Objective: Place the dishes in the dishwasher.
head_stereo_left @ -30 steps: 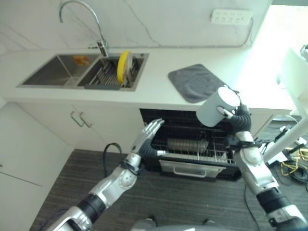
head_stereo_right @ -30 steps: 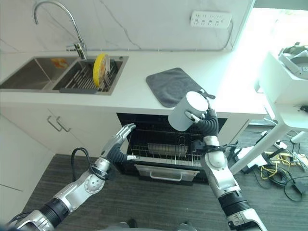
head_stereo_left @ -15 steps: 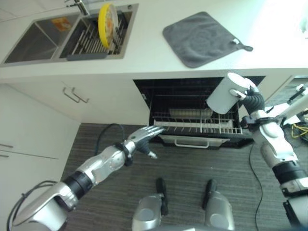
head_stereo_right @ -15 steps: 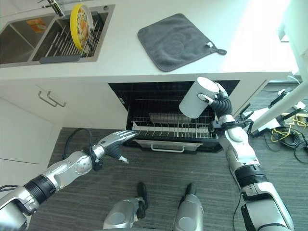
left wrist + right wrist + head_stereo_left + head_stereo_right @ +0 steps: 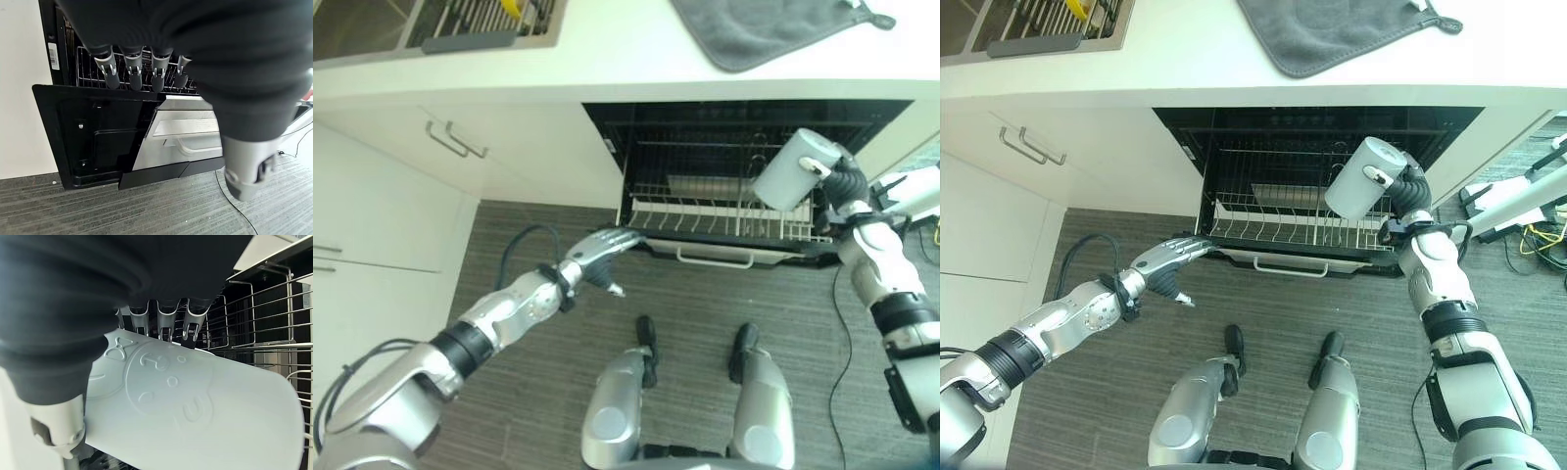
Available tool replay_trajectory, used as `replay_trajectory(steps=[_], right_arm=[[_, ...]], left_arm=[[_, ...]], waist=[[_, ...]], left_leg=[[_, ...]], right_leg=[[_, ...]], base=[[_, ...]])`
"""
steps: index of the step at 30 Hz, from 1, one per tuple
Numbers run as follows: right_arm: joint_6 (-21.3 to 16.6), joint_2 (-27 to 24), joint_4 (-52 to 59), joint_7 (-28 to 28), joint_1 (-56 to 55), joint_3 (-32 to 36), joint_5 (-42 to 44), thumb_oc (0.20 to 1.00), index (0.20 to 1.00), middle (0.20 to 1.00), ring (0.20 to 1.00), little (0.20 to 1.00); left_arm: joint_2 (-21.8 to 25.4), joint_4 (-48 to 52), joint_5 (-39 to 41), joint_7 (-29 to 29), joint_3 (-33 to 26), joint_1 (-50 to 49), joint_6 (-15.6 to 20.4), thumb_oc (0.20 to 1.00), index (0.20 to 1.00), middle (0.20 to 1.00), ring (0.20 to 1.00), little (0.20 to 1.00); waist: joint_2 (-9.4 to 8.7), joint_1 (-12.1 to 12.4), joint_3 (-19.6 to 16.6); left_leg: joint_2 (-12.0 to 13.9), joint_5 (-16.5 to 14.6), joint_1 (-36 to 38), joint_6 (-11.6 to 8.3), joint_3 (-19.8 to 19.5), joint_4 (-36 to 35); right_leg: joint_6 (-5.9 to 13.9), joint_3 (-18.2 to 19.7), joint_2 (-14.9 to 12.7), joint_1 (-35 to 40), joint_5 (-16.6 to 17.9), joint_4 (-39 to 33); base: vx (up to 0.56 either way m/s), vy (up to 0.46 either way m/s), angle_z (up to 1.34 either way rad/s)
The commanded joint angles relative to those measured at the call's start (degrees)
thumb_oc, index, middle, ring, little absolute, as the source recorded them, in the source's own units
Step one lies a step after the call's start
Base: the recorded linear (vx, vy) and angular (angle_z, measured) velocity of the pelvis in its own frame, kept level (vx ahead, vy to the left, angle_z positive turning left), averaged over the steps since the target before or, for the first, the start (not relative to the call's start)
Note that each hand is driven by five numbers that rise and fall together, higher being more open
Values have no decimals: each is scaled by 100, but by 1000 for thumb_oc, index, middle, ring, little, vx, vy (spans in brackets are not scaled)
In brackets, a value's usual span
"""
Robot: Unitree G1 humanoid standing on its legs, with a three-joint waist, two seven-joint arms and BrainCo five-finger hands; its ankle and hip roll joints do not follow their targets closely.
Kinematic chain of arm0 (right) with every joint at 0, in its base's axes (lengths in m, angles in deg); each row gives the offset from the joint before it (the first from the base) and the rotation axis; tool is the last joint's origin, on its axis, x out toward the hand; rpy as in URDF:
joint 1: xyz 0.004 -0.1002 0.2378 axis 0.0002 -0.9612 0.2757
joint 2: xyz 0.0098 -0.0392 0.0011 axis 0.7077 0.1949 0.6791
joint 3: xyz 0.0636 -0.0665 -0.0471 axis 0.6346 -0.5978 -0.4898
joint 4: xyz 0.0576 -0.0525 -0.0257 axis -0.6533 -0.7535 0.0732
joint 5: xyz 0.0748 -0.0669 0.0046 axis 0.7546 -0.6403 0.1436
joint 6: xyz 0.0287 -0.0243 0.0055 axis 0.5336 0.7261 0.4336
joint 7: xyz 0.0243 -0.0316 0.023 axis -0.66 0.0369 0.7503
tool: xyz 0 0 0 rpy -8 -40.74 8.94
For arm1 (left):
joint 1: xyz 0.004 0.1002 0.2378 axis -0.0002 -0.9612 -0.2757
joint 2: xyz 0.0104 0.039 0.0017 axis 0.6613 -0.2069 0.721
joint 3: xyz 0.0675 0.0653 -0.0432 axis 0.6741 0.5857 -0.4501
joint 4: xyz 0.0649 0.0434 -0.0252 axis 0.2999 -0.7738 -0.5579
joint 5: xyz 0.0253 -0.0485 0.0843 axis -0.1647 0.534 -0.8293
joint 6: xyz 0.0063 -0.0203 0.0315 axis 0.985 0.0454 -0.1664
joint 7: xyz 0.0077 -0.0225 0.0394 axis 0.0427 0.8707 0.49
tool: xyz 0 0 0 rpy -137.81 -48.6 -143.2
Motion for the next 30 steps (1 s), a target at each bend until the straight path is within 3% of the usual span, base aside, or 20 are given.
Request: replay_trajectory(steps=[1,6,12,22,30], right_arm=[[-355,-209,-34,60,297,22,-26,200,200,200,200,200],[-388,-218,-329,23,708,-87,-213,200,200,200,200,200],[-103,-244,-852,-212,1340,-303,-693,200,200,200,200,200],[158,-524,-1962,-251,2161,-801,-1000,200,200,200,200,200],[173,-529,-2598,-429,2494,-860,-1063,200,200,200,200,200]], left_arm=[[261,434,-294,-232,71,-188,26,1000,1000,1000,1000,1000],[270,598,-391,-326,202,-126,-194,1000,1000,1000,1000,1000],[251,811,-518,-392,304,-137,-444,1000,1000,1000,1000,1000],[612,1220,-459,-350,549,90,-299,1000,1000,1000,1000,1000],[798,1631,-331,-443,786,434,-532,1000,1000,1000,1000,1000]], waist=[[-91,164,-228],[-55,221,-116],[4,318,-39],[133,457,-10],[317,454,-10]], left_leg=[[70,-816,-178,99,-27,697],[60,-795,-314,105,-63,742],[79,-715,-375,93,-43,721],[104,-593,-594,41,-22,679],[125,-501,-912,31,171,648]], right_leg=[[312,-218,-81,312,-416,49],[293,-196,-46,179,-443,146],[267,-218,-39,120,-465,226],[204,-344,-60,-76,-528,422],[133,-420,-82,-426,-617,678]], base=[[0,0,0],[0,0,0],[0,0,0],[5,-7,4],[-20,-36,10]])
